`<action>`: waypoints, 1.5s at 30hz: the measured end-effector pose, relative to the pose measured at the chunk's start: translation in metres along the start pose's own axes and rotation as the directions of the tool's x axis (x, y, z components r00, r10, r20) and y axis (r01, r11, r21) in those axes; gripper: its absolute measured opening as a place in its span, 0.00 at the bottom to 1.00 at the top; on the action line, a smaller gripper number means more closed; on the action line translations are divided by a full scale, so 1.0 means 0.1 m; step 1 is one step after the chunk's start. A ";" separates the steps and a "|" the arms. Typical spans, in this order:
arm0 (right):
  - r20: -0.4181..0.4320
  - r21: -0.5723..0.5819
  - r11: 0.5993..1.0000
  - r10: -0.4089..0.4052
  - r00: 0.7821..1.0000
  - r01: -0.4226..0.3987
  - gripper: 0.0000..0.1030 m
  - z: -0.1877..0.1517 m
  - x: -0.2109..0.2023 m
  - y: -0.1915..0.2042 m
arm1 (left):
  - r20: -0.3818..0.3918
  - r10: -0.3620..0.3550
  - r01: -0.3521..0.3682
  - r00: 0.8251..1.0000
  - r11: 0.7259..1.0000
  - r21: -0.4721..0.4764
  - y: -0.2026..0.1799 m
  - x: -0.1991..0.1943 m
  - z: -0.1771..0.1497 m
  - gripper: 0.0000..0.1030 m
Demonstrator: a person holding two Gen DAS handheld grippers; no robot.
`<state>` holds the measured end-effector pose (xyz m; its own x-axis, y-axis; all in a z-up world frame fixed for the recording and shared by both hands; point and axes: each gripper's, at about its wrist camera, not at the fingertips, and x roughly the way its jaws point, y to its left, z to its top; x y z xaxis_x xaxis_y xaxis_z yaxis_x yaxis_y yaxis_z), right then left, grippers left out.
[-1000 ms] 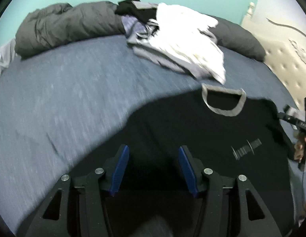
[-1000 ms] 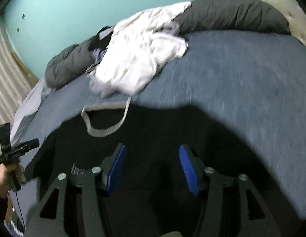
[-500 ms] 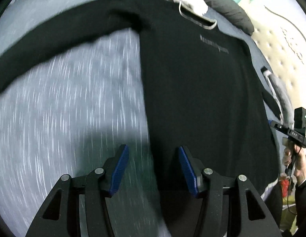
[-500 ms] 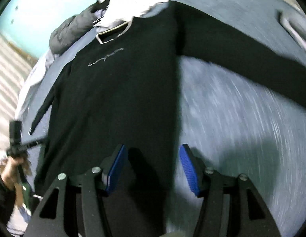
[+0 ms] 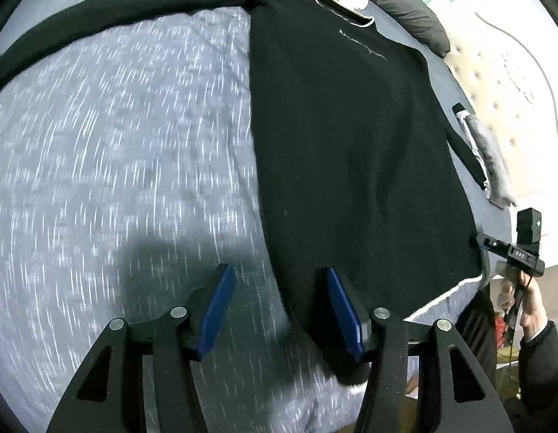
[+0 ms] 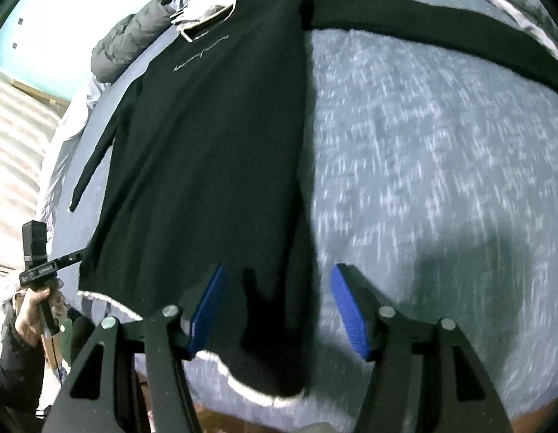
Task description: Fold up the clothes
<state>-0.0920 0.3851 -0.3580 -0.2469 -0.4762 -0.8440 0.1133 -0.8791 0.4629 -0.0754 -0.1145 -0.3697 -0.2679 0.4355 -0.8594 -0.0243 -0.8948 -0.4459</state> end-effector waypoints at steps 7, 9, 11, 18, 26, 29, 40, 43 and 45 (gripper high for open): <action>-0.022 0.025 0.999 0.048 0.999 -0.048 0.60 -0.20 -0.01 0.02 | 0.015 -0.059 0.060 0.998 0.998 -0.034 0.01 -0.04 -0.19 0.56; -0.028 0.033 0.998 0.062 0.998 -0.061 0.56 -0.25 -0.01 0.03 | 0.016 -0.076 0.076 0.997 0.997 -0.030 -0.01 -0.06 -0.22 0.56; -0.035 0.038 0.997 0.069 0.997 -0.068 0.38 -0.30 -0.01 0.04 | 0.021 -0.100 0.100 0.995 0.994 -0.034 -0.04 -0.08 -0.25 0.56; -0.017 0.025 0.998 0.057 0.998 -0.057 0.09 -0.36 -0.10 0.02 | 0.019 -0.135 0.135 0.991 0.990 -0.035 -0.09 -0.08 -0.29 0.43; 0.034 0.022 0.997 0.071 0.997 -0.072 0.07 -0.36 -0.38 -0.01 | -0.019 -0.121 0.122 0.992 0.992 0.019 -0.18 -0.02 -0.35 0.04; 0.055 0.025 0.996 0.080 0.995 -0.082 0.07 -0.33 -0.50 -0.02 | 0.004 -0.122 0.122 0.993 0.993 0.012 -0.15 -0.20 -0.36 0.04; 0.016 0.020 0.999 0.036 0.999 -0.037 0.16 -0.31 -0.38 -0.04 | -0.026 -0.115 0.114 0.993 0.992 -0.046 0.00 -0.15 -0.38 0.13; 0.002 0.025 0.999 0.038 0.999 -0.038 0.52 -0.32 -0.33 -0.03 | -0.012 -0.111 0.110 0.994 0.992 -0.063 0.00 -0.12 -0.36 0.45; -0.006 0.028 0.999 0.038 0.999 -0.038 0.53 -0.32 -0.29 -0.03 | -0.012 -0.117 0.116 0.993 0.990 -0.076 -0.01 -0.06 -0.34 0.47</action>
<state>-0.0541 0.4010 -0.3436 -0.2362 -0.5098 -0.8272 0.0956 -0.8594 0.5023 -0.0409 -0.1134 -0.3724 -0.2520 0.5385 -0.8041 0.0185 -0.8280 -0.5604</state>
